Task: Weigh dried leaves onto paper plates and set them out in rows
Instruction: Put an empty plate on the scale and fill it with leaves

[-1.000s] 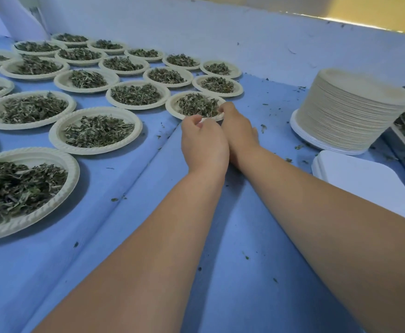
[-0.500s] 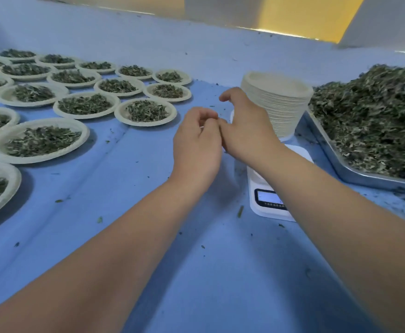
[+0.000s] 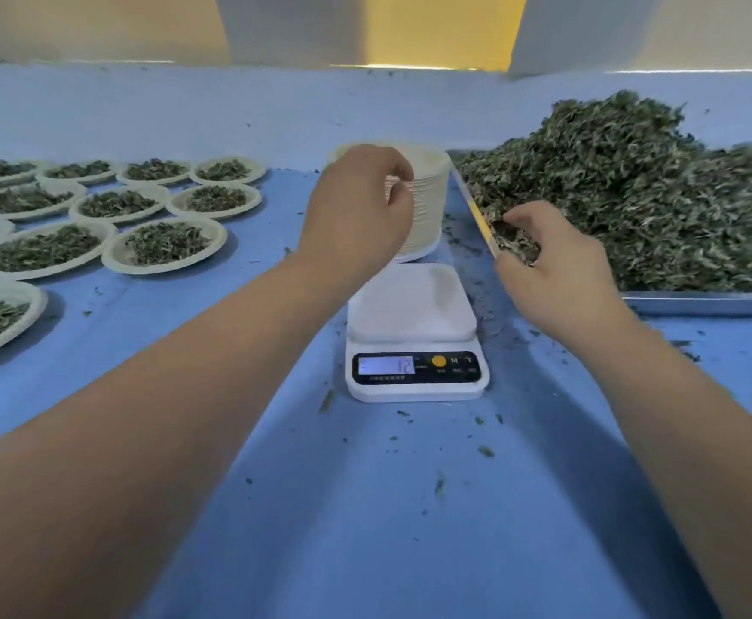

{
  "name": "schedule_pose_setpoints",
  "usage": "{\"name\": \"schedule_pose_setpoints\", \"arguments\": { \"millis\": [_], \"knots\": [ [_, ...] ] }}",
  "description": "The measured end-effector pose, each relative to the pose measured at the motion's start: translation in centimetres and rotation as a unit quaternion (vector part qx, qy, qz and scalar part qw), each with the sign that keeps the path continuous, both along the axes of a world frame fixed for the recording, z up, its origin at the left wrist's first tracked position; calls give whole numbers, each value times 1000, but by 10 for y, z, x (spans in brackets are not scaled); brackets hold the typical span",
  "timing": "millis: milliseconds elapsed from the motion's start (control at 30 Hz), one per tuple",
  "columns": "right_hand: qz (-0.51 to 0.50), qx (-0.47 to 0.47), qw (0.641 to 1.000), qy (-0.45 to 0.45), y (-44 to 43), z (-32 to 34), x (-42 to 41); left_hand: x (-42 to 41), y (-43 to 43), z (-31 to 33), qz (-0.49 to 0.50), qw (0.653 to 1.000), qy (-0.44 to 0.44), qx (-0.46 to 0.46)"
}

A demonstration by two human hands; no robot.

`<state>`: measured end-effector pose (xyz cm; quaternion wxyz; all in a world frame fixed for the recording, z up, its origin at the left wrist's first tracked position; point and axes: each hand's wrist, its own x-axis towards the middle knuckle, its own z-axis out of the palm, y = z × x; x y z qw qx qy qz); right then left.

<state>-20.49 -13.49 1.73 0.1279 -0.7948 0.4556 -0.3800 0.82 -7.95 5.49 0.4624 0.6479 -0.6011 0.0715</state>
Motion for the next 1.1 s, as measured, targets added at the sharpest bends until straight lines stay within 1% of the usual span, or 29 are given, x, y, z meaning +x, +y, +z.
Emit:
{"name": "schedule_pose_setpoints", "arguments": {
  "millis": [67,133,200,267,433,600,800,1000,1100],
  "knots": [
    [-46,1,999,27,-13,-8,-21,3,-16,9,23,994,-98,38],
    [-79,16,994,71,-21,-16,-32,5,-31,14,46,980,-173,87],
    [-79,26,991,107,-24,-23,-34,3,-43,15,65,962,-231,131],
    [-68,19,990,122,-26,-27,-32,2,-48,16,82,943,-277,166],
    [-59,19,991,116,-25,-29,-30,4,-53,24,115,917,-337,180],
    [-65,20,992,105,-23,-29,-30,6,-58,28,113,890,-389,211],
    [-64,9,993,103,-23,-32,-29,8,-60,31,106,853,-459,224],
    [-63,8,993,98,-23,-32,-28,9,-61,31,103,845,-477,217],
    [-63,6,993,99,-23,-32,-28,13,-64,30,96,848,-482,200]
  ]
}}
